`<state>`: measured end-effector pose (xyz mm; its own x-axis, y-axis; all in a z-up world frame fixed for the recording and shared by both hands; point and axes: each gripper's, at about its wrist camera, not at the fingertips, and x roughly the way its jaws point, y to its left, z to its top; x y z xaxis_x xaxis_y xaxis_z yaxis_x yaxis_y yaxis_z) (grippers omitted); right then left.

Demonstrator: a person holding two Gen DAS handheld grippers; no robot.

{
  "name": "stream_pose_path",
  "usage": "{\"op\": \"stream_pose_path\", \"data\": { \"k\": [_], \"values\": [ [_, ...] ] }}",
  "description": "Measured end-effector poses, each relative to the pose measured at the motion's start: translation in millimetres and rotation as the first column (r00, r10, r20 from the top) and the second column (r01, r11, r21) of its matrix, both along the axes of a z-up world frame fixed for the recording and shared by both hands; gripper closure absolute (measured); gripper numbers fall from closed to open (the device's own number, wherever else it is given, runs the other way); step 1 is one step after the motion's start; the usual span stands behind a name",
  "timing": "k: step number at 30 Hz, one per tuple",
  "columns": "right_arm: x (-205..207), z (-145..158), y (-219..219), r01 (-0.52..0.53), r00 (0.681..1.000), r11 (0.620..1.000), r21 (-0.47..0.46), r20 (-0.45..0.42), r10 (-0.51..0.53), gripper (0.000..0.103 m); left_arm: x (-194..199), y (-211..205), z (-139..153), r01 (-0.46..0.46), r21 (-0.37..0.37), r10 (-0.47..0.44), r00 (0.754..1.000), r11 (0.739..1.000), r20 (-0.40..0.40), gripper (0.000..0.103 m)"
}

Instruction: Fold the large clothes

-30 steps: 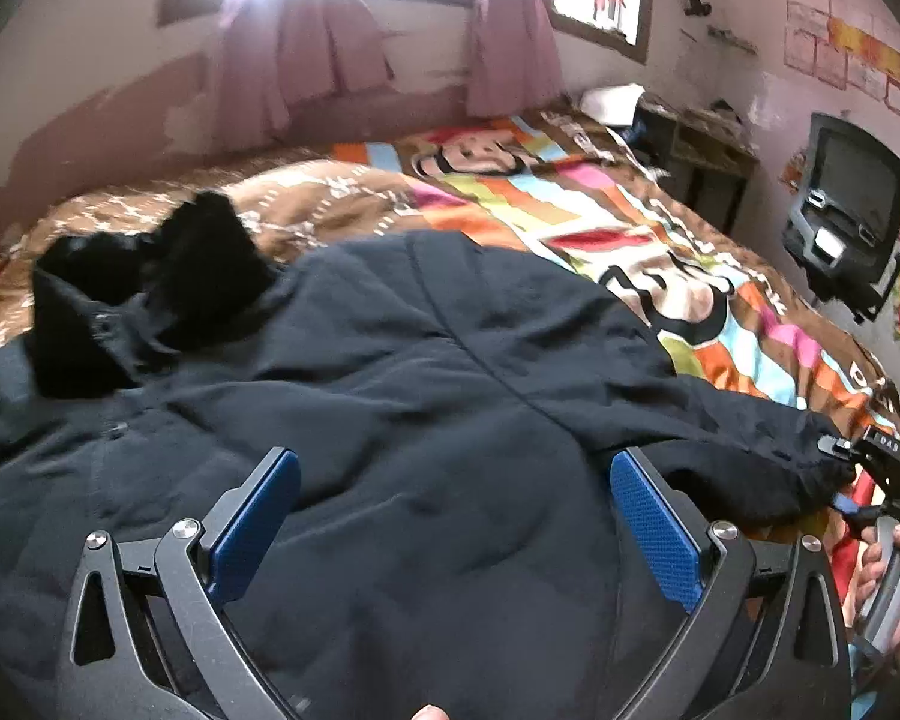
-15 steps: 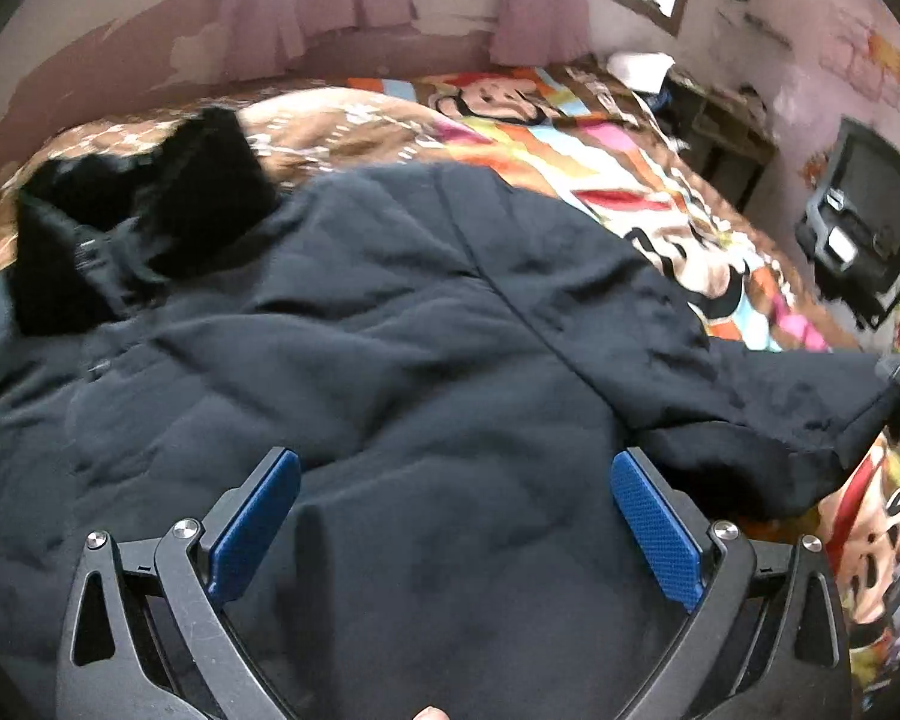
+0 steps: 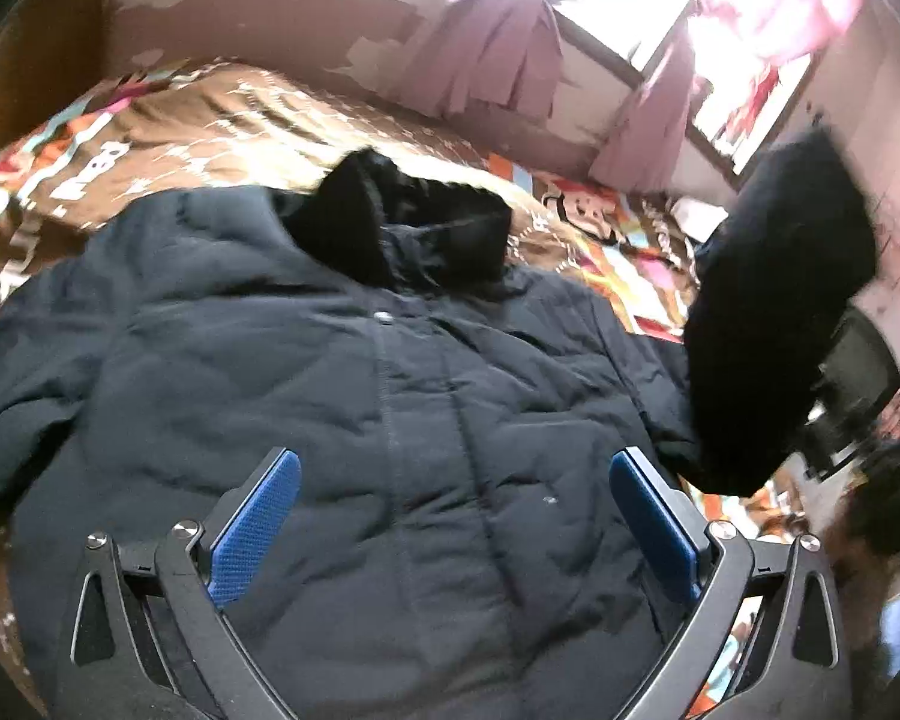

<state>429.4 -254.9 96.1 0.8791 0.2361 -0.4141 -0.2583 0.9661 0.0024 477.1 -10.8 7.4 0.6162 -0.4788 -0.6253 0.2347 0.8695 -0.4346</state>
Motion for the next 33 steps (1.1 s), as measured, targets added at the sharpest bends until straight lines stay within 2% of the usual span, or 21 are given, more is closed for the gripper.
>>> {"op": "stream_pose_path", "data": {
  "k": [3,5,6,8,9,10,12,14,18,20,21,23,24,25,26,27,28,29,31,33],
  "values": [
    [9,-37,46,-0.056,0.992,0.998,0.006,-0.116,0.056,0.093,-6,31,-7,-0.002,-0.036,0.001,1.000,0.999,-0.025,0.002],
    [14,-62,64,-0.064,0.980,0.998,-0.006,-0.187,0.061,0.092,-9,46,-21,0.003,-0.092,-0.008,0.998,0.996,-0.062,0.002],
    [16,-77,73,-0.075,0.970,0.997,-0.008,-0.234,0.071,0.087,-10,49,-30,0.006,-0.121,-0.016,0.997,0.993,-0.080,0.002],
    [21,-102,86,-0.106,0.934,0.994,0.001,-0.344,0.100,0.063,-10,56,-42,0.013,-0.168,-0.034,0.993,0.986,-0.117,0.002],
    [22,-113,90,-0.120,0.915,0.993,0.009,-0.387,0.114,0.040,-12,58,-50,0.020,-0.201,-0.049,0.989,0.979,-0.142,0.002],
    [19,-121,94,-0.134,0.902,0.991,0.010,-0.413,0.126,0.029,-13,58,-55,0.022,-0.221,-0.059,0.985,0.975,-0.159,0.002],
    [8,-124,86,-0.160,0.897,0.987,-0.004,-0.417,0.144,0.027,-16,55,-64,0.028,-0.260,-0.083,0.976,0.965,-0.202,0.002],
    [-9,-120,77,-0.172,0.899,0.985,0.003,-0.409,0.158,0.022,-20,51,-64,0.026,-0.268,-0.086,0.973,0.963,-0.215,0.002],
    [-49,-107,42,-0.128,0.929,0.992,-0.004,-0.351,0.119,0.019,-26,41,-65,0.011,-0.327,-0.098,0.963,0.945,-0.251,0.002],
    [-63,-106,22,-0.095,0.939,0.995,-0.006,-0.333,0.088,0.019,-23,36,-70,-0.014,-0.394,-0.113,0.948,0.919,-0.297,0.002],
    [-67,-106,13,-0.074,0.943,0.997,-0.001,-0.327,0.069,0.019,-18,35,-76,-0.044,-0.441,-0.123,0.932,0.896,-0.342,0.002],
    [-74,-104,-1,-0.039,0.947,0.999,0.011,-0.319,0.041,0.019,-12,31,-84,-0.101,-0.491,-0.120,0.910,0.865,-0.398,0.003],
    [-75,-103,-4,-0.028,0.948,0.999,0.015,-0.316,0.031,0.019,-9,33,-86,-0.123,-0.501,-0.107,0.907,0.857,-0.406,0.004],
    [-77,-102,-9,-0.017,0.950,1.000,0.018,-0.312,0.022,0.019,-4,35,-86,-0.159,-0.501,-0.077,0.905,0.851,-0.418,0.012],
    [-78,-102,-12,-0.006,0.951,1.000,0.016,-0.308,0.011,0.019,0,36,-87,-0.197,-0.501,-0.045,0.902,0.843,-0.430,0.033],
    [-79,-101,-16,0.007,0.954,1.000,0.008,-0.300,-0.005,0.019,5,36,-89,-0.219,-0.503,-0.030,0.898,0.836,-0.440,0.048],
    [-79,-98,-19,0.019,0.958,1.000,0.003,-0.285,-0.017,0.019,9,37,-91,-0.247,-0.493,-0.012,0.886,0.834,-0.464,0.074],
    [-79,-95,-23,0.028,0.962,1.000,0.002,-0.273,-0.026,0.019,12,39,-92,-0.271,-0.482,0.010,0.879,0.833,-0.477,0.092],
    [-78,-84,-31,0.058,0.973,0.998,0.010,-0.226,-0.054,0.019,13,44,-86,-0.289,-0.458,0.053,0.886,0.841,-0.461,0.096],
    [-76,-70,-40,0.093,0.981,0.995,0.025,-0.173,-0.087,0.019,7,52,-62,-0.265,-0.403,0.116,0.927,0.876,-0.357,0.098]
  ]
}}
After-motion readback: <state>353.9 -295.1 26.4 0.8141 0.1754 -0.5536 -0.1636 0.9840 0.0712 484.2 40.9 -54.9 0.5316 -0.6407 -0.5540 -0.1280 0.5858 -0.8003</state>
